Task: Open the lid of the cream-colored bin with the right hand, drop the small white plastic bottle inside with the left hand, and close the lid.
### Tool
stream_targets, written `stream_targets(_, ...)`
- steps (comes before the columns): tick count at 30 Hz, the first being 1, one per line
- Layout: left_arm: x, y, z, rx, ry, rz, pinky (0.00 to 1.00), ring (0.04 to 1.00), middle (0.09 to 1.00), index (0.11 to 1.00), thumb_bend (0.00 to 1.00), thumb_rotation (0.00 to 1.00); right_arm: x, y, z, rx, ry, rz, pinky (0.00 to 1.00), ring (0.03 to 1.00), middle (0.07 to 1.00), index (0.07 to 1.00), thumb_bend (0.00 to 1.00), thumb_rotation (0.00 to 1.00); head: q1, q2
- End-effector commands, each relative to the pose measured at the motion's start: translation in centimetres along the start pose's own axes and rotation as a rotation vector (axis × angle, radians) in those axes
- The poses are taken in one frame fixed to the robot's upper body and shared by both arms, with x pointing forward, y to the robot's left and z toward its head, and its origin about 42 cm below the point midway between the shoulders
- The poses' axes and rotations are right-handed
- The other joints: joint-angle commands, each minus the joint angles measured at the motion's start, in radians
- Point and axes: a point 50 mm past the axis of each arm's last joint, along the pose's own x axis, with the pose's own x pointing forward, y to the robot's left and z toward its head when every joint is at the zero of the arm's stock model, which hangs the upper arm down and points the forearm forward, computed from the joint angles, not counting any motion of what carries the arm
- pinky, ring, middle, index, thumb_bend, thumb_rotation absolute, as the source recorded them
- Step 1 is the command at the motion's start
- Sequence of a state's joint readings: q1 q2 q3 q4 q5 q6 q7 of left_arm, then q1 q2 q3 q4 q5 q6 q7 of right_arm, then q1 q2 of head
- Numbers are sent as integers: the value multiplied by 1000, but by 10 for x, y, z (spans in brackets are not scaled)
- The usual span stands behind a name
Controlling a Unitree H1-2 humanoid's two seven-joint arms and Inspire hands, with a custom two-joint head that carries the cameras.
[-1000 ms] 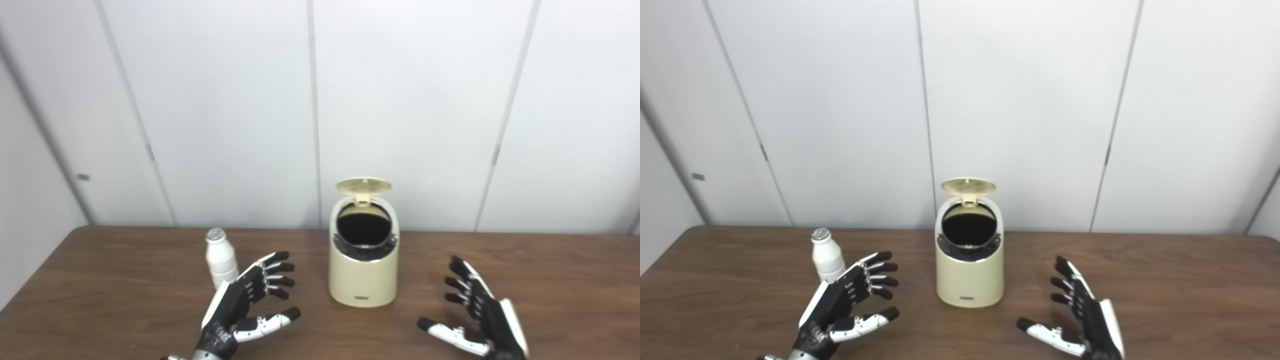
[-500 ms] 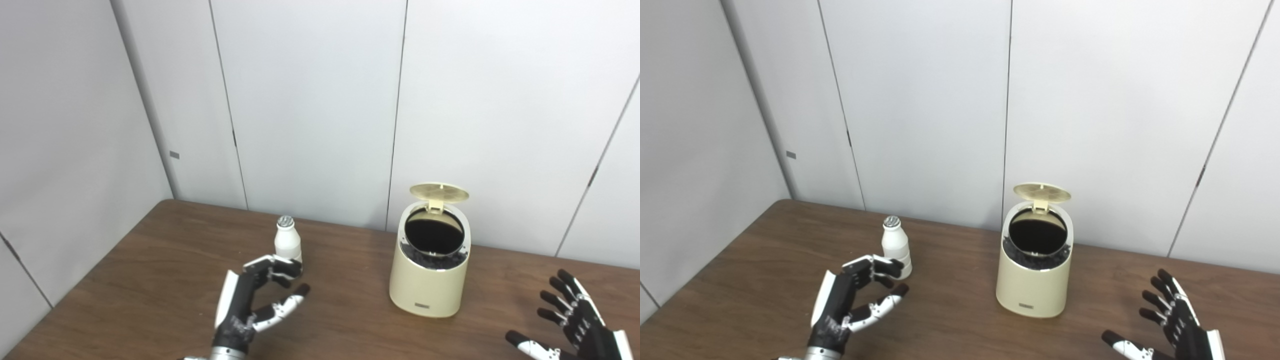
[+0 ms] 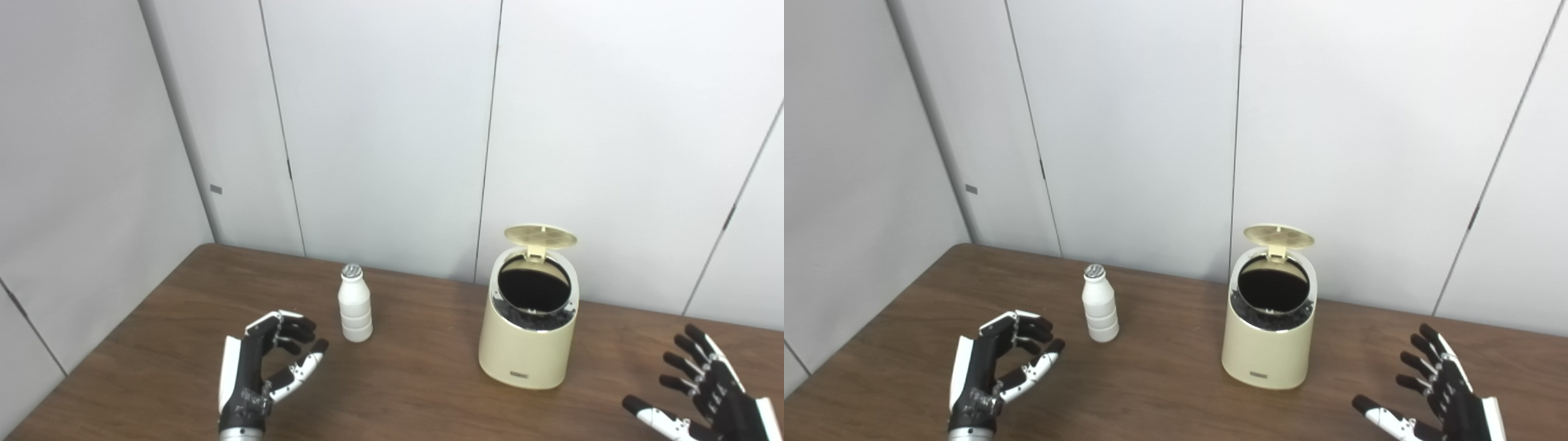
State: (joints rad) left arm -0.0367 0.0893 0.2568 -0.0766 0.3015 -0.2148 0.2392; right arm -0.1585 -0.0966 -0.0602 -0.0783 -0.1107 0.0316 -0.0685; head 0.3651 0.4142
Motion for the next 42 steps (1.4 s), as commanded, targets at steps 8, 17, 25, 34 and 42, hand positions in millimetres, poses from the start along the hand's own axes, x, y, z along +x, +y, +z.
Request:
stream_targets(8,39,-7,-6,100,16,1,518,651,747,806,786,35,9,4,20,-1,-61,1,679,811,881,887,643,0,-11,-2)
stream_targets(17,59,-22,-21,85,42,-96,631,753,806,863,807,45,10,4,21,2,-52,14,654,804,878,874,636,0,-15,-3)
stream_targets(25,72,-36,-27,91,46,-142,622,752,807,871,812,68,8,4,20,-6,-67,24,655,800,888,879,633,0,-28,0)
stream_targets(34,81,-48,-28,78,19,-147,617,727,785,840,798,70,7,4,15,-4,-63,26,677,811,892,883,630,0,-43,6)
stream_targets(42,90,-57,-25,84,3,-125,619,721,780,836,780,71,6,2,11,6,-57,28,665,810,890,879,638,0,-44,11)
